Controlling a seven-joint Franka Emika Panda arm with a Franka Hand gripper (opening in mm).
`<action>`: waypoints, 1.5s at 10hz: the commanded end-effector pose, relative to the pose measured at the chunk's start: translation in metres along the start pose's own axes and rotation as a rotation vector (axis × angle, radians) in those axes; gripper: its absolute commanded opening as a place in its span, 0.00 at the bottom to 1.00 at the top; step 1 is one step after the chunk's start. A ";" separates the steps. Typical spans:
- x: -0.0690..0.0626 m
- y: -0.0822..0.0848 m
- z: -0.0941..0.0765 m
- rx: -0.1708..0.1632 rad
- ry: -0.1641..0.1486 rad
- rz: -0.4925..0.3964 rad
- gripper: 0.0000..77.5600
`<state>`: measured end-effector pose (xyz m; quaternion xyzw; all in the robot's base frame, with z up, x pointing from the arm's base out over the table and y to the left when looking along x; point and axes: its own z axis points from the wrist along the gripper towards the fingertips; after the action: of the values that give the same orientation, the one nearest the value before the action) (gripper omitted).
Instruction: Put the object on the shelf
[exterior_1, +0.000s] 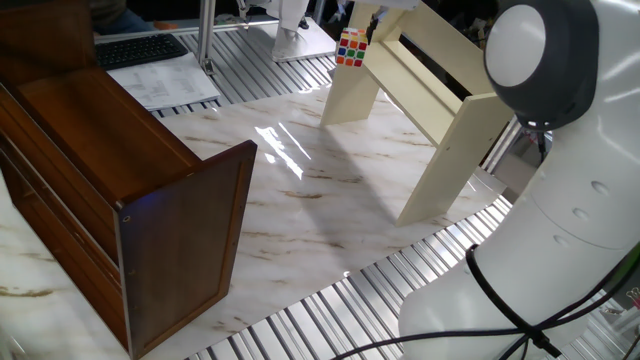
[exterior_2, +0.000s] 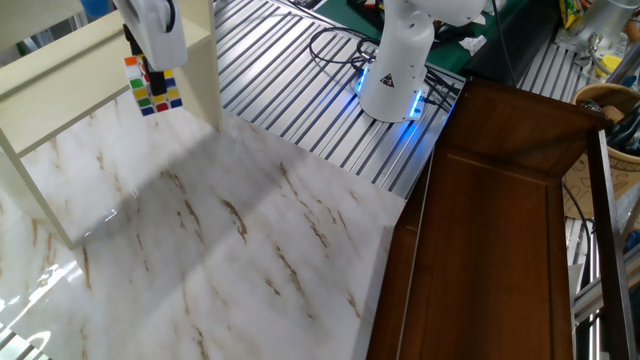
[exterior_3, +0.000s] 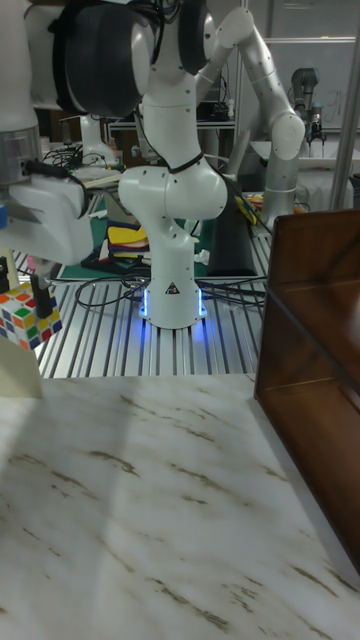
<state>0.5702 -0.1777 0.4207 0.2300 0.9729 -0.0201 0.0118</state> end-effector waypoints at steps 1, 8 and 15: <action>0.000 0.000 -0.002 -0.002 -0.006 0.017 0.02; 0.000 -0.004 -0.005 -0.004 -0.029 0.118 0.02; -0.009 -0.072 -0.016 -0.007 -0.028 -0.029 0.02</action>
<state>0.5501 -0.2303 0.4350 0.2396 0.9703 -0.0205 0.0246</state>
